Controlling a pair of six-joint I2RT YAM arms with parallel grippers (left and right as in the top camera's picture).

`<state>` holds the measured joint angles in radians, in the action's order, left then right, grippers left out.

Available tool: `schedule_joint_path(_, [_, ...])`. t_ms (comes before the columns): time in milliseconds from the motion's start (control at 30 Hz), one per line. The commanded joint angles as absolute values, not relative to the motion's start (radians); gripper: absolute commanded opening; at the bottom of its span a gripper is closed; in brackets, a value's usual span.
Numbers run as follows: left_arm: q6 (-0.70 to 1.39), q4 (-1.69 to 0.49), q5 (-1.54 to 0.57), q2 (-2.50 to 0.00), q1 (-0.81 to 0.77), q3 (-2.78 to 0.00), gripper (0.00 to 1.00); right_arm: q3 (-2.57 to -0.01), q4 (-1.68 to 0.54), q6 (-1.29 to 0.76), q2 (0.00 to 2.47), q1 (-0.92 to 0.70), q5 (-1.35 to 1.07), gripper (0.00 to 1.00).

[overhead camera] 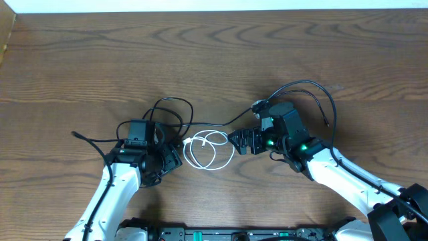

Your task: Untangle cables

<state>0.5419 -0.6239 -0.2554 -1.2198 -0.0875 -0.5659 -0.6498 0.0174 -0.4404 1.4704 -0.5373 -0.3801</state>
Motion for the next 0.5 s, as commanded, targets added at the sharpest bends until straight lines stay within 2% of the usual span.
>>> schedule_joint_path(0, [0.528, -0.623, -0.234, -1.222, -0.084, -0.558, 0.72, -0.653, 0.019, -0.448, 1.464, -0.543, -0.368, 0.99])
schedule_joint_path(467, [0.528, -0.612, -0.21, -1.222, -0.084, -0.558, 0.72, -0.653, 0.019, -0.448, 1.464, -0.543, -0.365, 0.99])
